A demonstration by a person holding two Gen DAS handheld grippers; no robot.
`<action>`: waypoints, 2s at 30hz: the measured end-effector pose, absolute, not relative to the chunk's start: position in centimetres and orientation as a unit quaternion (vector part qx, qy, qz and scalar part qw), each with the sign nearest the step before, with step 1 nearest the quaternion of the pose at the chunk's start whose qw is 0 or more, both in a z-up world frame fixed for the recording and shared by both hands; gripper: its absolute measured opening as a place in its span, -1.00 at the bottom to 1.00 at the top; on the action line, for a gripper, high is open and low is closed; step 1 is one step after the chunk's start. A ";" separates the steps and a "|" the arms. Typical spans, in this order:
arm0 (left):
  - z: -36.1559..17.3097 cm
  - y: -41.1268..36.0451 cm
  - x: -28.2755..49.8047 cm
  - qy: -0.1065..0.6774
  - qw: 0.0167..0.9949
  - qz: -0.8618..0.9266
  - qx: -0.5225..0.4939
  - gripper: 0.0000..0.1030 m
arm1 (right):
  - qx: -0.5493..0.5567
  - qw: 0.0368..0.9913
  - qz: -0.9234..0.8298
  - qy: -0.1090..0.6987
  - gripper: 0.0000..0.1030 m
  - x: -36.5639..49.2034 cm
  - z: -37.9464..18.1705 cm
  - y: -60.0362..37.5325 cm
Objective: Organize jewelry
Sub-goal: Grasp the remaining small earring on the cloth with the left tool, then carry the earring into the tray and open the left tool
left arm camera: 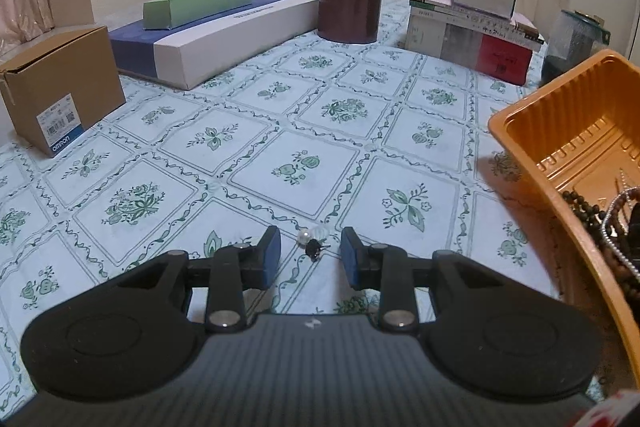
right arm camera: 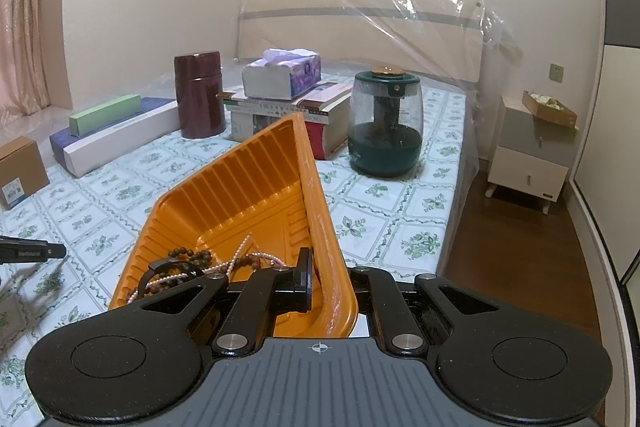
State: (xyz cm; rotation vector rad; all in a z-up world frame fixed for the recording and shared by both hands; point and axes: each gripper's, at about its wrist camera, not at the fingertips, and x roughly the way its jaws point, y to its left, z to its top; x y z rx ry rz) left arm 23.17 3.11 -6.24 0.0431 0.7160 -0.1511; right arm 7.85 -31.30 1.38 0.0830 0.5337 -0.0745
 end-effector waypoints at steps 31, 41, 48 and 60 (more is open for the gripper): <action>-2.7 2.8 20.4 0.342 0.935 -0.093 0.021 -0.89 | 0.038 0.964 -0.032 0.260 -0.84 7.9 1.8 -31.1; 1.2 1.9 17.1 0.305 0.944 -0.124 0.004 -0.89 | 0.044 0.965 -0.030 0.256 -0.84 7.7 1.9 -31.0; 2.7 -0.8 13.8 0.295 0.941 -0.163 -0.001 -0.89 | 0.048 0.965 -0.030 0.255 -0.84 7.7 1.8 -31.2; 3.8 -9.8 13.1 0.287 0.918 -0.273 -0.015 -0.89 | 0.051 0.965 -0.029 0.254 -0.83 7.9 1.7 -31.2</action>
